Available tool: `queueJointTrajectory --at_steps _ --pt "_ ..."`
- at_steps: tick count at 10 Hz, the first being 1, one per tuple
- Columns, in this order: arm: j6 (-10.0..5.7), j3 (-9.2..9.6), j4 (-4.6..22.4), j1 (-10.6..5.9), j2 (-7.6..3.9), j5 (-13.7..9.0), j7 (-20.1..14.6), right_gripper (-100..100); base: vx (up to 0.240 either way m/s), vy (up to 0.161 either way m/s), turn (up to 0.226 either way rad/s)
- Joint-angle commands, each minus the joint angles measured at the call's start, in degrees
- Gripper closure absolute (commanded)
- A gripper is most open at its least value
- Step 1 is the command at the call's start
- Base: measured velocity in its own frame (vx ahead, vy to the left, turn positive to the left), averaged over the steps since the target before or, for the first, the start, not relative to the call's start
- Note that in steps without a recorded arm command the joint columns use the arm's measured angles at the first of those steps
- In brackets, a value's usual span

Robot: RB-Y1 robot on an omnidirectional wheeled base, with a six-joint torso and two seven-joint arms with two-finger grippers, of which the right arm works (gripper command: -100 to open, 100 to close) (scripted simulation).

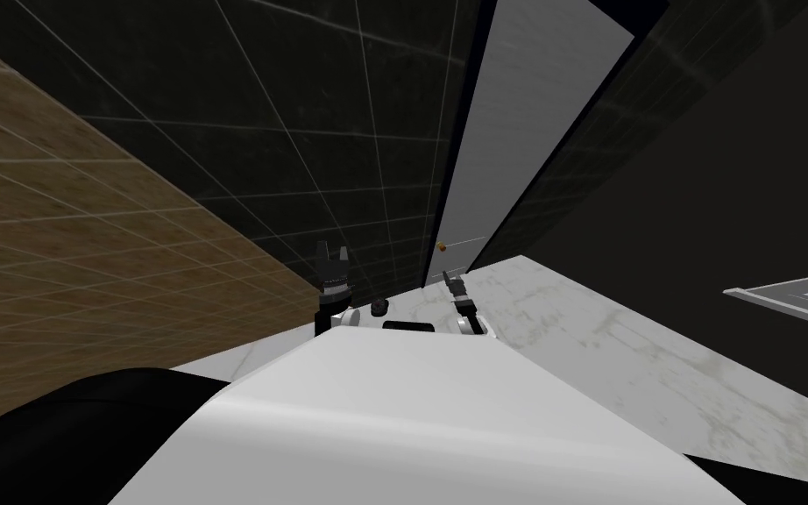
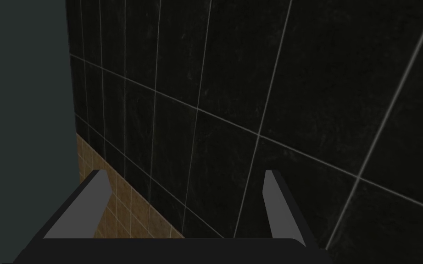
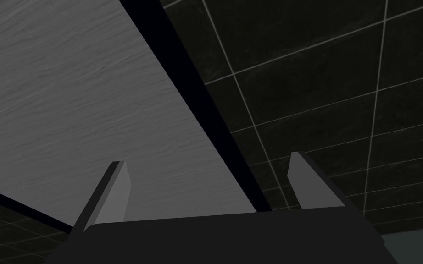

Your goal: Pull the door open

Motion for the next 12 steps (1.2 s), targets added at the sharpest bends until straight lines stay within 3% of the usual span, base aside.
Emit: queueJointTrajectory --at_steps 1,12 --pt "-0.62 -0.14 2.3 -0.78 -0.3 0.3 1.6 -100 0.072 -0.075 0.061" --pt "-3.38 -0.86 15.4 -5.84 -1.6 2.2 11.2 -100 0.075 -0.081 0.058"
